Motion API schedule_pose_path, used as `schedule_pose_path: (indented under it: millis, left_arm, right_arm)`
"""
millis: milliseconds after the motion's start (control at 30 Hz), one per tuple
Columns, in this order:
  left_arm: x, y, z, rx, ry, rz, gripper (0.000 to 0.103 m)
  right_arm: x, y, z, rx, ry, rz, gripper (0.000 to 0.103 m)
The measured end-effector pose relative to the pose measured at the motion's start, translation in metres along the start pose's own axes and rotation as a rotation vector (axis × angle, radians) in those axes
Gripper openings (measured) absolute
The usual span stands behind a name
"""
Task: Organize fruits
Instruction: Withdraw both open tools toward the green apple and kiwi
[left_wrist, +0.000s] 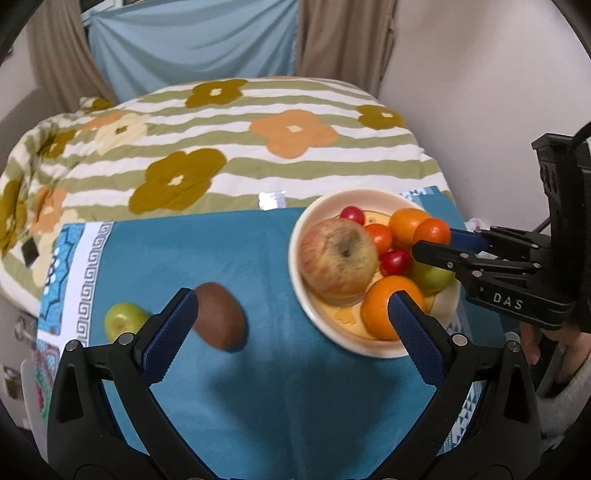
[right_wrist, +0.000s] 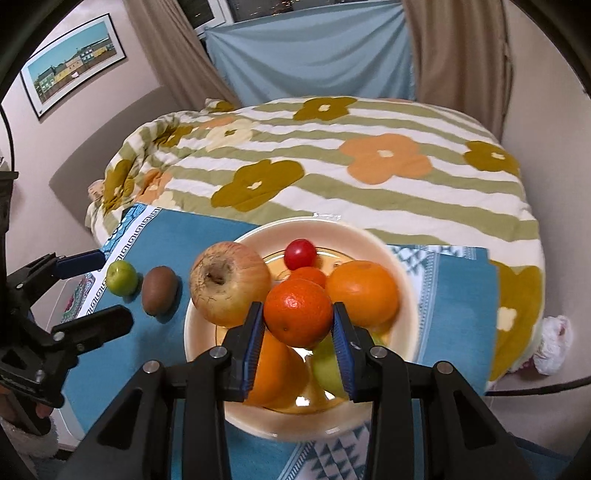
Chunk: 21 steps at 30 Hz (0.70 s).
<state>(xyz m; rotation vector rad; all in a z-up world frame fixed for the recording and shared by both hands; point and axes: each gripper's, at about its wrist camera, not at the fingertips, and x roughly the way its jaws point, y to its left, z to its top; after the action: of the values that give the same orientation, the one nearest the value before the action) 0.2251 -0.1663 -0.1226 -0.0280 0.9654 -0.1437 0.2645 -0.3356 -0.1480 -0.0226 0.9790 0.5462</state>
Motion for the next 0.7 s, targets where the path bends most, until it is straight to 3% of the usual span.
schedule_pose_path:
  millis: [167,233,267,300,467,700]
  left_arm:
    - [-0.002,0.009,-0.009,-0.032,0.009,0.020,0.103]
    - [-0.004,0.010,-0.011,-0.040,0.009,0.025,0.103]
    - [-0.005,0.011,-0.012,-0.045,0.009,0.025,0.103]
    - [-0.006,0.011,-0.013,-0.049,0.008,0.025,0.103]
    - [-0.011,0.011,-0.017,-0.055,0.004,0.024,0.103]
    - [-0.031,0.010,-0.019,-0.046,-0.029,0.035,0.103]
  right_arm:
    - [0.004,0.003,0.001,-0.008,-0.008,0.013,0.034]
    - [0.002,0.003,0.001,-0.010,-0.015,0.006,0.057]
    - [-0.002,0.005,0.000,-0.015,-0.032,0.007,0.080]
    - [-0.005,0.005,-0.001,-0.017,-0.049,0.009,0.094]
    - [-0.019,0.006,-0.005,-0.026,-0.084,-0.002,0.103]
    - [-0.034,0.007,-0.010,-0.019,-0.082,0.000,0.103]
